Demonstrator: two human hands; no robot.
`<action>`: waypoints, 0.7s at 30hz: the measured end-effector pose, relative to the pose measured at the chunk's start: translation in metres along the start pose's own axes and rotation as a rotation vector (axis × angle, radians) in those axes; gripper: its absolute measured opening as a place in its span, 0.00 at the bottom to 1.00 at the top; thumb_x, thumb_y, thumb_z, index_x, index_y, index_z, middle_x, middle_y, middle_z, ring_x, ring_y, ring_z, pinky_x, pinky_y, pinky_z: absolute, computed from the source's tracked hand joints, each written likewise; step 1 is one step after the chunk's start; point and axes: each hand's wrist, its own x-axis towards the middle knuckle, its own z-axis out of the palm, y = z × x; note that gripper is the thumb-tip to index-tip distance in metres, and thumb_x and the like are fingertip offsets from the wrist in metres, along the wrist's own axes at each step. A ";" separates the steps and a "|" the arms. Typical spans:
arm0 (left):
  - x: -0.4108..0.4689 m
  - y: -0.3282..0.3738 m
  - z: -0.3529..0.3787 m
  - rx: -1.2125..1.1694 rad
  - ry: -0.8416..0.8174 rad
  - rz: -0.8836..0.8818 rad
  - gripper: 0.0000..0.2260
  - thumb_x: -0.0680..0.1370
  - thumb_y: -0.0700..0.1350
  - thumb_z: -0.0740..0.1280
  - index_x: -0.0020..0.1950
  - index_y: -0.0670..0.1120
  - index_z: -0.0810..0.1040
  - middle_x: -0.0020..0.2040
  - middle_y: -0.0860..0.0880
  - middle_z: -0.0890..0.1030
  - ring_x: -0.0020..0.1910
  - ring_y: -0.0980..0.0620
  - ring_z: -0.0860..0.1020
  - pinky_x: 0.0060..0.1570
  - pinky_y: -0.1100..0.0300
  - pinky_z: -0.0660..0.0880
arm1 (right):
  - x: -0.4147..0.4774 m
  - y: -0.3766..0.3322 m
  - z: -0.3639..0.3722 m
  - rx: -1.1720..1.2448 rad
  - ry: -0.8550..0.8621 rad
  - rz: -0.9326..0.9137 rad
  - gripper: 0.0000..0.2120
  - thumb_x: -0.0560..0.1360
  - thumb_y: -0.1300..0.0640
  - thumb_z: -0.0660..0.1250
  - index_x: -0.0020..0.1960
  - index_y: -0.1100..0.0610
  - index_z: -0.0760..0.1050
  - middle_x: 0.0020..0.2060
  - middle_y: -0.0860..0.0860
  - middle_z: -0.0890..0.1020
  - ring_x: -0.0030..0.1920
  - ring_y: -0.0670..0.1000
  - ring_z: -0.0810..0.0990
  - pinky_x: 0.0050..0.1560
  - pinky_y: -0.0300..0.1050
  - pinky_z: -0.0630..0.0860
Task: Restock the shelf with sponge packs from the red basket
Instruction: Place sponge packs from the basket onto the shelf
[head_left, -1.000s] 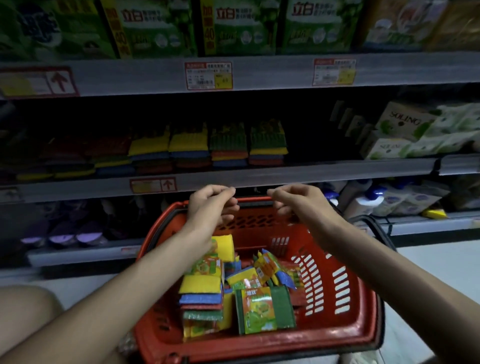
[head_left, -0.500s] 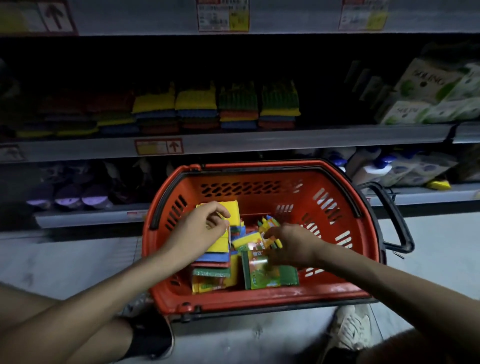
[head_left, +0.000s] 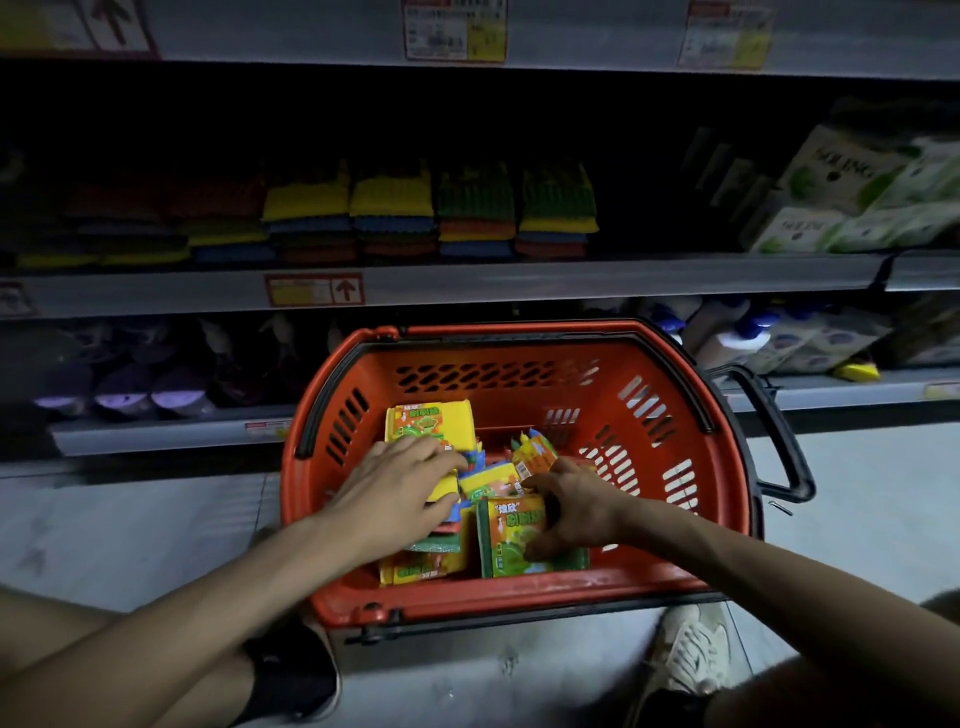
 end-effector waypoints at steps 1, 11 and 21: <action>0.002 0.001 0.000 0.007 -0.003 0.000 0.19 0.83 0.58 0.60 0.74 0.60 0.68 0.67 0.60 0.72 0.70 0.57 0.67 0.68 0.56 0.64 | -0.001 0.000 -0.001 0.010 -0.007 -0.004 0.48 0.63 0.34 0.79 0.78 0.49 0.67 0.69 0.56 0.67 0.69 0.59 0.70 0.71 0.47 0.69; 0.014 0.005 -0.001 0.072 -0.074 -0.003 0.19 0.81 0.60 0.61 0.72 0.60 0.70 0.65 0.57 0.72 0.68 0.54 0.68 0.65 0.53 0.68 | -0.014 -0.003 -0.031 0.106 0.062 -0.036 0.41 0.62 0.44 0.84 0.70 0.53 0.71 0.57 0.53 0.77 0.55 0.53 0.78 0.52 0.41 0.75; 0.032 0.010 -0.013 -0.191 0.001 -0.122 0.11 0.80 0.56 0.67 0.60 0.55 0.81 0.57 0.53 0.80 0.61 0.50 0.78 0.58 0.52 0.77 | -0.049 0.029 -0.084 0.383 0.290 0.082 0.40 0.61 0.40 0.83 0.68 0.51 0.71 0.57 0.53 0.76 0.57 0.54 0.78 0.58 0.53 0.81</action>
